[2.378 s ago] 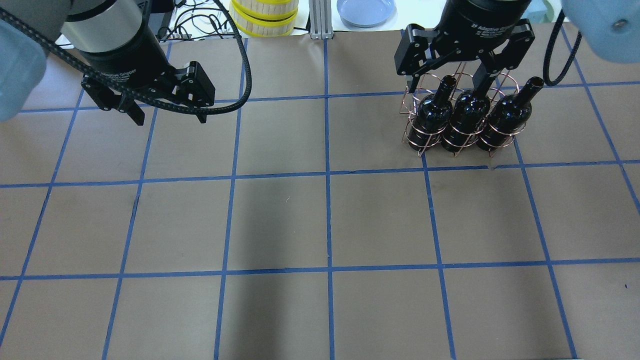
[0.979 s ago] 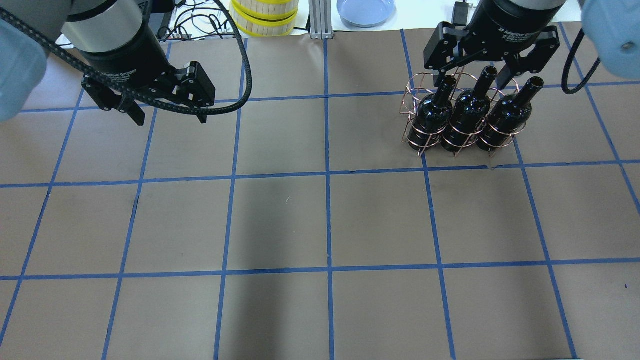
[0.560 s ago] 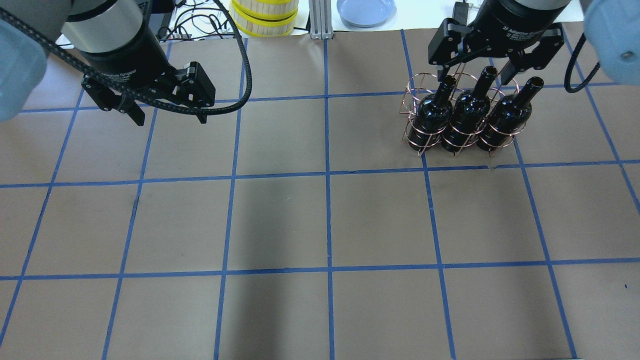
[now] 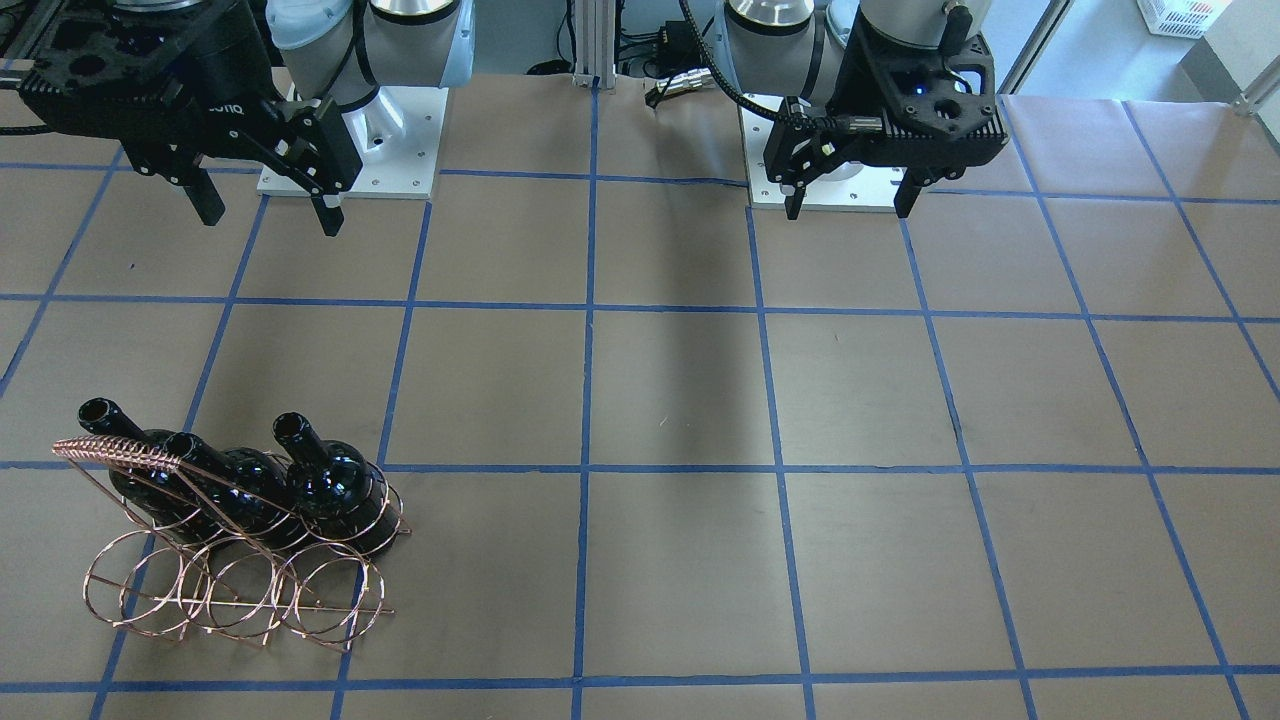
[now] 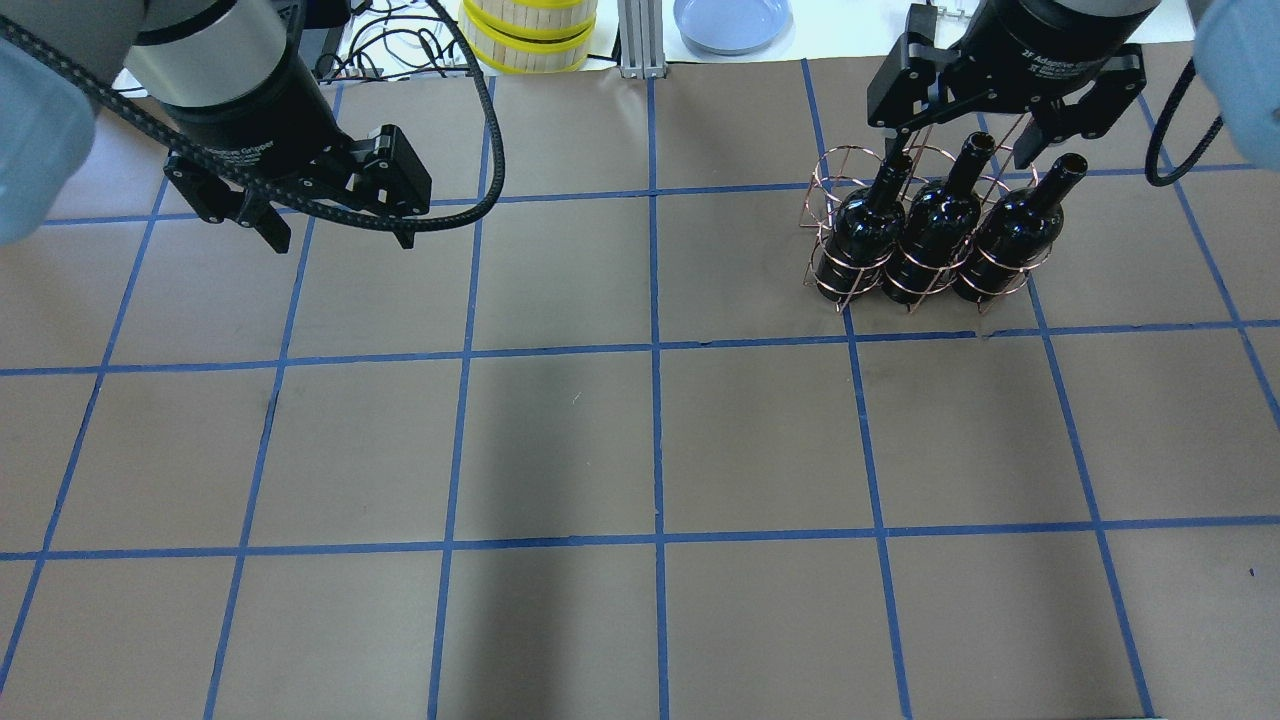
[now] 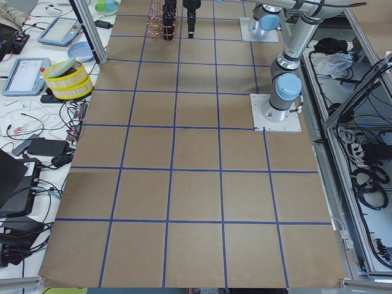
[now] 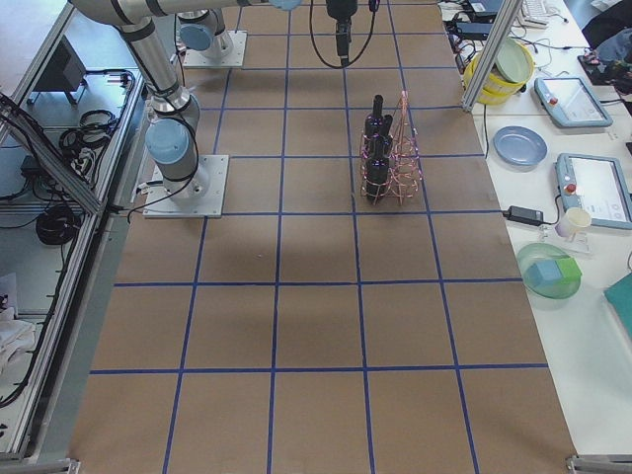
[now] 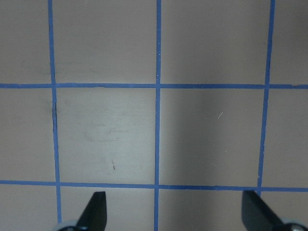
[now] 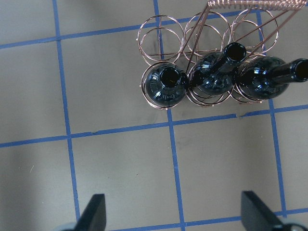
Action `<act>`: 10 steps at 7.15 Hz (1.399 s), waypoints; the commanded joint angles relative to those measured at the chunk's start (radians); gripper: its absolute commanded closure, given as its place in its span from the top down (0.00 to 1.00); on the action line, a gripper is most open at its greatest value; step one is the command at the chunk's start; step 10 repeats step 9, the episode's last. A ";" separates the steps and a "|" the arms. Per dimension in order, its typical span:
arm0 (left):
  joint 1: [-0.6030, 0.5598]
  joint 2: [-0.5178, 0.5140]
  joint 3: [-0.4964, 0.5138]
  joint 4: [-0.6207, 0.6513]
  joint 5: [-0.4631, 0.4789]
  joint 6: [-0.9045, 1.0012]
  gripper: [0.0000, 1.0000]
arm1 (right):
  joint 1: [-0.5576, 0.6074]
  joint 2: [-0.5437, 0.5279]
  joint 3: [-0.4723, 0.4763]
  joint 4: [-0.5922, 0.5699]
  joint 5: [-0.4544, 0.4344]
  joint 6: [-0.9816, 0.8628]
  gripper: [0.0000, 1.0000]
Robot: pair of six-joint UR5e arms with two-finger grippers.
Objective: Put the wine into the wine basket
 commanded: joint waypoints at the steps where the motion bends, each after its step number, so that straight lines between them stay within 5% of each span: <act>1: 0.000 0.000 0.000 -0.001 0.000 0.000 1.00 | 0.004 -0.001 0.001 0.005 -0.001 -0.011 1.00; 10: -0.002 0.000 0.000 -0.001 0.000 0.000 1.00 | 0.005 -0.003 0.001 0.002 -0.027 -0.077 1.00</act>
